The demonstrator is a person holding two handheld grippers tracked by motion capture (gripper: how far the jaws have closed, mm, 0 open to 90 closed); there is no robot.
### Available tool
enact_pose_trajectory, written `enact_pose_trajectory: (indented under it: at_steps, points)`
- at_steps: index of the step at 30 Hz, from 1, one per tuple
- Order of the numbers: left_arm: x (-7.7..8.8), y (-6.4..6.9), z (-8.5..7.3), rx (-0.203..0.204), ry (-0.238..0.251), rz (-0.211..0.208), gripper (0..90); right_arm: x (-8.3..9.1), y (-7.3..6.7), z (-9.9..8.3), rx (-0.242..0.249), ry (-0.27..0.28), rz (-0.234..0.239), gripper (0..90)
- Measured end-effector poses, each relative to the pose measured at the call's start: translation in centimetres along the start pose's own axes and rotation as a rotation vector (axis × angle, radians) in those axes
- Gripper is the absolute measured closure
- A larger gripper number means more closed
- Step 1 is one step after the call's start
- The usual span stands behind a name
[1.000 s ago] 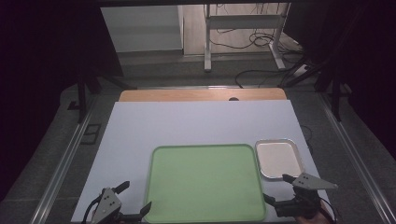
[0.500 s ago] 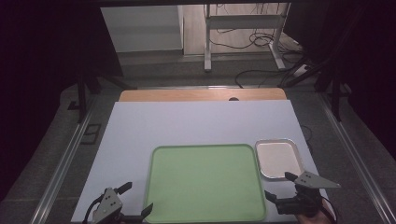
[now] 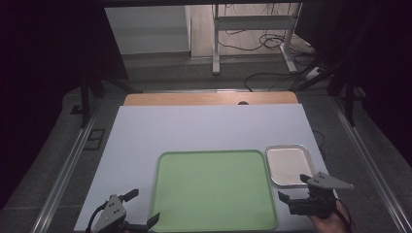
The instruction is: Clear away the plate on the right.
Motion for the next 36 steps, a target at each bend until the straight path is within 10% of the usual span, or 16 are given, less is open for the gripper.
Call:
enact_pose_trajectory:
  at_steps: [36]
  points:
    - [-0.3, 0.2, 0.0, -0.053, -0.007, 0.014, 0.6, -1.7, 5.1, 0.9, -0.041, -0.006, -0.090, 0.0]
Point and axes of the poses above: each handheld gripper's, and its own axes: x roughly backward along the jaws, z roughly out of its top, y roughly to its right, the point moved 7 cm from there along -x, roughly forward along the jaws, and after that the axes turned 1 degree about -x, right-handed, at the moved point
